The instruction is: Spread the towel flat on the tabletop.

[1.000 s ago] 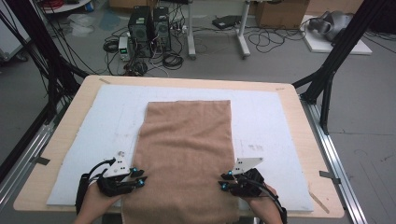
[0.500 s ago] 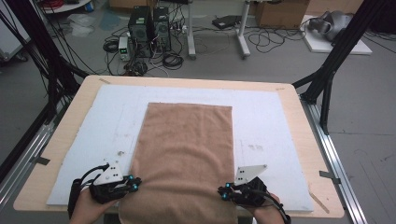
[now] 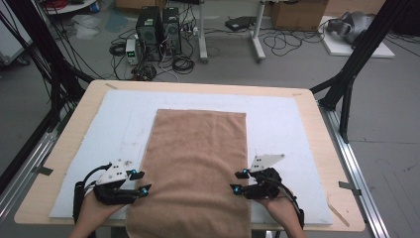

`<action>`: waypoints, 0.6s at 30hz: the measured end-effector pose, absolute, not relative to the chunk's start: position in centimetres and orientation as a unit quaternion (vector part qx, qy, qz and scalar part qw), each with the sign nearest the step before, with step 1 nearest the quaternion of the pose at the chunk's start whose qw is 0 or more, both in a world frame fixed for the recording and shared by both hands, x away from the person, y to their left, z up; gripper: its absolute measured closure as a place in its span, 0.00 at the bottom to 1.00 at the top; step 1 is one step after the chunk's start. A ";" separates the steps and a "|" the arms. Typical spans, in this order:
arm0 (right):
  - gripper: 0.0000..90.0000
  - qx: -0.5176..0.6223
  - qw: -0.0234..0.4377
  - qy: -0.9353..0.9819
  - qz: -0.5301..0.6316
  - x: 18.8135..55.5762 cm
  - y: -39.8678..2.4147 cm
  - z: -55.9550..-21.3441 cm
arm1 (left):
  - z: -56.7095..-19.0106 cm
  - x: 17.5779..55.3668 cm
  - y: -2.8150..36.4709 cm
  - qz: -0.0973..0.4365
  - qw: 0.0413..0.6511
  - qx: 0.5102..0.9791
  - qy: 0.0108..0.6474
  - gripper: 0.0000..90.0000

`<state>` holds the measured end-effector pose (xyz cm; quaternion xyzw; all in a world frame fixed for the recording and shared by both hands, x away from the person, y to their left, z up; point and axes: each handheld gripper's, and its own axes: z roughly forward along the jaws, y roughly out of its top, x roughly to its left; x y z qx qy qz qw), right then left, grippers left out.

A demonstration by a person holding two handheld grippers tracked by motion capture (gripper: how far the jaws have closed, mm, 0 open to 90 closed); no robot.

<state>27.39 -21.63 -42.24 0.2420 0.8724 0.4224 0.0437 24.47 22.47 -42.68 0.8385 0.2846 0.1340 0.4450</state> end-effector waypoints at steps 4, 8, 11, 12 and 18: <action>0.41 0.257 0.050 0.865 0.428 28.6 -21.6 -41.9 | -42.5 25.2 22.2 0.137 0.449 0.833 0.293 0.48; 0.33 0.270 0.050 0.854 0.441 29.3 -21.7 -41.5 | -42.3 25.9 22.3 0.134 0.447 0.831 0.303 0.43; 0.29 0.276 0.054 0.851 0.444 29.7 -21.7 -41.3 | -42.0 26.3 22.4 0.133 0.453 0.827 0.306 0.42; 0.28 0.275 0.055 0.851 0.444 29.8 -21.6 -41.3 | -41.9 26.4 22.5 0.136 0.454 0.825 0.308 0.41; 0.20 0.282 0.062 0.844 0.452 30.9 -21.5 -40.6 | -41.5 26.9 22.8 0.141 0.466 0.813 0.319 0.37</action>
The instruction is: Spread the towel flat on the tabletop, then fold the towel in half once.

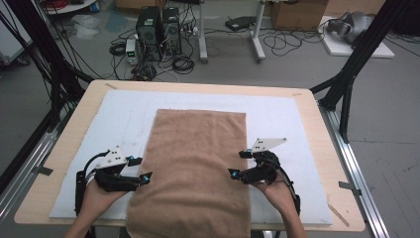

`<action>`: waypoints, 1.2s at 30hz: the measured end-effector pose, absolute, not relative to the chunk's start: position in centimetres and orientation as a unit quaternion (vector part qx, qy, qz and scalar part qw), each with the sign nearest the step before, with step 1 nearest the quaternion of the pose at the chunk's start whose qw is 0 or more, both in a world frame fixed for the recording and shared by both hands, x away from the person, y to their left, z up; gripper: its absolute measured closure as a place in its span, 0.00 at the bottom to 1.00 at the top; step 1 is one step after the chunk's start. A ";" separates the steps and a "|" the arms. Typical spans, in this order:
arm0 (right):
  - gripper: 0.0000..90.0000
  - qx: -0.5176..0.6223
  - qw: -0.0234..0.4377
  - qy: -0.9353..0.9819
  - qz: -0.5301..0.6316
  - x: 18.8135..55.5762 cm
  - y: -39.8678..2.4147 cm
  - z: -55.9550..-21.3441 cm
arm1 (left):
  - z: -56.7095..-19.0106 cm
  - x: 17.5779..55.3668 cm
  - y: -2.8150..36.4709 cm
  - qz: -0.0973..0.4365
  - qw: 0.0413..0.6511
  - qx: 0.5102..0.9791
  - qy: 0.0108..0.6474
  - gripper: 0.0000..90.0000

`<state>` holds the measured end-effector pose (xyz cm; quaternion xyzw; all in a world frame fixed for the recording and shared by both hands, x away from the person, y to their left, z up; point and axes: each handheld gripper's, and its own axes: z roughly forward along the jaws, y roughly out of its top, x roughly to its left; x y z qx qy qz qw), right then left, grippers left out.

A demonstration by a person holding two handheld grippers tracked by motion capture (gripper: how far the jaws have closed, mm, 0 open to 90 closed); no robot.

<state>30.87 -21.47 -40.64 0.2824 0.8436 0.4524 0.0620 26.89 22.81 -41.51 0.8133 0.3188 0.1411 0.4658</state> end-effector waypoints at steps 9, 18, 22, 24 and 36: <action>0.19 0.280 0.074 0.841 0.456 31.0 -21.2 -40.0 | -41.3 26.8 22.8 0.144 0.467 0.814 0.315 0.36; 0.19 0.271 0.081 0.846 0.452 31.1 -20.8 -39.6 | -41.0 26.8 22.8 0.147 0.466 0.815 0.312 0.36; 0.19 0.268 0.082 0.848 0.450 31.1 -20.7 -39.7 | -41.1 26.9 22.7 0.146 0.463 0.817 0.312 0.36; 0.19 0.270 0.081 0.847 0.452 31.1 -20.8 -39.6 | -41.1 27.0 22.8 0.147 0.462 0.817 0.312 0.36; 0.19 0.273 0.087 0.846 0.449 31.6 -20.9 -39.6 | -40.9 28.0 23.1 0.153 0.463 0.813 0.320 0.35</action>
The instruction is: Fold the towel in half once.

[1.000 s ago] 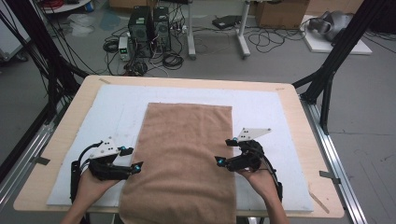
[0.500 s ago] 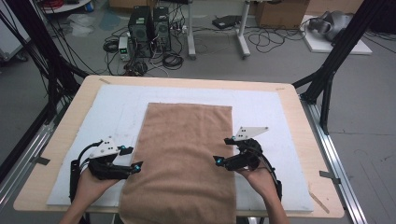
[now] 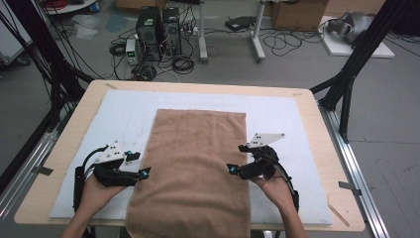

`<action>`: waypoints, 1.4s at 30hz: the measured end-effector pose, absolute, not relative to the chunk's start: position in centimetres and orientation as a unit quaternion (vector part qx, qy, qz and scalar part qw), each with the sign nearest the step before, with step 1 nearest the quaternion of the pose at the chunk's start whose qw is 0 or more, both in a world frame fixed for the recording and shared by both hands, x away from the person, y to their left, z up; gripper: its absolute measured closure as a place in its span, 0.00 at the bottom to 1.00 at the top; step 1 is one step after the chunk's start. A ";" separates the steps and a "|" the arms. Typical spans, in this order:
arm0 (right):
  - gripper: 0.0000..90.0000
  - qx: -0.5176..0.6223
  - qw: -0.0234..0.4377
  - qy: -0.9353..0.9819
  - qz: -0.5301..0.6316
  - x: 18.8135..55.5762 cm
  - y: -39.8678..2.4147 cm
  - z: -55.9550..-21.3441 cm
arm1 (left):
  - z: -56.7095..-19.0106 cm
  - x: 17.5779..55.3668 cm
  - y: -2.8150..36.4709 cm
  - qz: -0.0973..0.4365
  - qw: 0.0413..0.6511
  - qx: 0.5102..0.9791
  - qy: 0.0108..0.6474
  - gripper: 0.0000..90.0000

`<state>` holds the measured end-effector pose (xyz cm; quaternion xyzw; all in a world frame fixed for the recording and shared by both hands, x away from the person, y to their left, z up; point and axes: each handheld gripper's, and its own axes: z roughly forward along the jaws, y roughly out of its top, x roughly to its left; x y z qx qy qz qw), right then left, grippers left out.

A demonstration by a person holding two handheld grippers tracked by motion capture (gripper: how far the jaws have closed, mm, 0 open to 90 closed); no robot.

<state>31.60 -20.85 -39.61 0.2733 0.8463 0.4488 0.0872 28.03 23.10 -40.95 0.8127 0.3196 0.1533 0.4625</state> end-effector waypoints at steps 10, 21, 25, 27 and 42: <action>0.19 0.286 0.106 0.844 0.442 33.4 -21.8 -38.4 | -39.5 30.9 22.1 0.153 0.440 0.826 0.315 0.39; 0.20 0.304 0.127 0.842 0.426 38.1 -21.4 -36.9 | -38.5 36.3 21.7 0.158 0.440 0.811 0.352 0.39; 0.23 0.309 0.135 0.841 0.422 39.8 -21.0 -38.0 | -38.9 37.9 21.6 0.178 0.436 0.809 0.351 0.40; 0.23 0.321 0.140 0.841 0.413 40.6 -21.0 -38.9 | -39.6 38.8 21.5 0.185 0.434 0.807 0.356 0.39; 0.41 0.368 0.144 0.842 0.369 43.5 -21.0 -43.2 | -44.6 41.7 20.1 0.170 0.393 0.826 0.366 0.48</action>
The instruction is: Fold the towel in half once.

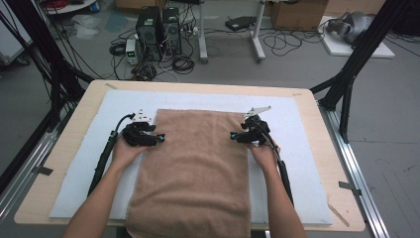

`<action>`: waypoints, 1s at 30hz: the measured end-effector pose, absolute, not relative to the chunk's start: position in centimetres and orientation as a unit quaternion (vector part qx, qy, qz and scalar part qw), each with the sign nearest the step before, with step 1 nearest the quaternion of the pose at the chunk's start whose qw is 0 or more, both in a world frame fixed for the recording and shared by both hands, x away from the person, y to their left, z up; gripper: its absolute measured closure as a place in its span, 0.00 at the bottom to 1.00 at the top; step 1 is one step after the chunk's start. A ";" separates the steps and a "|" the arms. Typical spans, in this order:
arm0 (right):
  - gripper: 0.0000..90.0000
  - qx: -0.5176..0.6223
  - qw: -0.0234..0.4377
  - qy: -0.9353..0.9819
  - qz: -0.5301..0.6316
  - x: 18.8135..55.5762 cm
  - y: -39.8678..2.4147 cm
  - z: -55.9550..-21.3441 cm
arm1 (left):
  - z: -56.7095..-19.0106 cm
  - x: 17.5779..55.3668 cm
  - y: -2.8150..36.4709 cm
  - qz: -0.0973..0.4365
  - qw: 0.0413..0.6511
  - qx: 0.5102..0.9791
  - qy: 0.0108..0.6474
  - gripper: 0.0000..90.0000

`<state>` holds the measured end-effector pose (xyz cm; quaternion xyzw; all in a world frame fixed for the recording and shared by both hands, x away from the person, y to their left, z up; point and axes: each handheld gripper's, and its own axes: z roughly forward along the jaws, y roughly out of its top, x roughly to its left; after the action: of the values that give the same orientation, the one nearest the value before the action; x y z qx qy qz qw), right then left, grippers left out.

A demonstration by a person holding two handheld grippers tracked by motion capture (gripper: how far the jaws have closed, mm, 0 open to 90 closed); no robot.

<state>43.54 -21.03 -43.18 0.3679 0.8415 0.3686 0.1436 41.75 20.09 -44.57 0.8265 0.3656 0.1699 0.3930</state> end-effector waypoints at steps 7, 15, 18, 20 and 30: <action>0.50 0.375 0.138 0.851 0.342 43.8 -20.5 -44.1 | -44.7 41.9 20.3 0.167 0.392 0.817 0.388 0.58; 0.88 0.380 0.104 0.848 0.354 44.0 -20.9 -43.9 | -44.5 42.1 20.6 0.163 0.388 0.806 0.417 0.83; 0.90 0.375 0.103 0.851 0.351 43.9 -20.7 -43.8 | -44.4 42.1 20.7 0.159 0.386 0.810 0.412 0.91; 0.91 0.371 0.105 0.852 0.353 43.9 -20.8 -43.6 | -44.4 42.0 20.7 0.156 0.388 0.809 0.413 0.94; 0.92 0.349 0.106 0.850 0.380 42.6 -21.4 -41.1 | -42.4 41.0 21.3 0.163 0.413 0.803 0.398 0.96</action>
<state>42.62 -21.42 -41.14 0.3486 0.8504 0.3797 0.1057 41.02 21.33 -42.41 0.8029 0.3981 0.1631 0.4126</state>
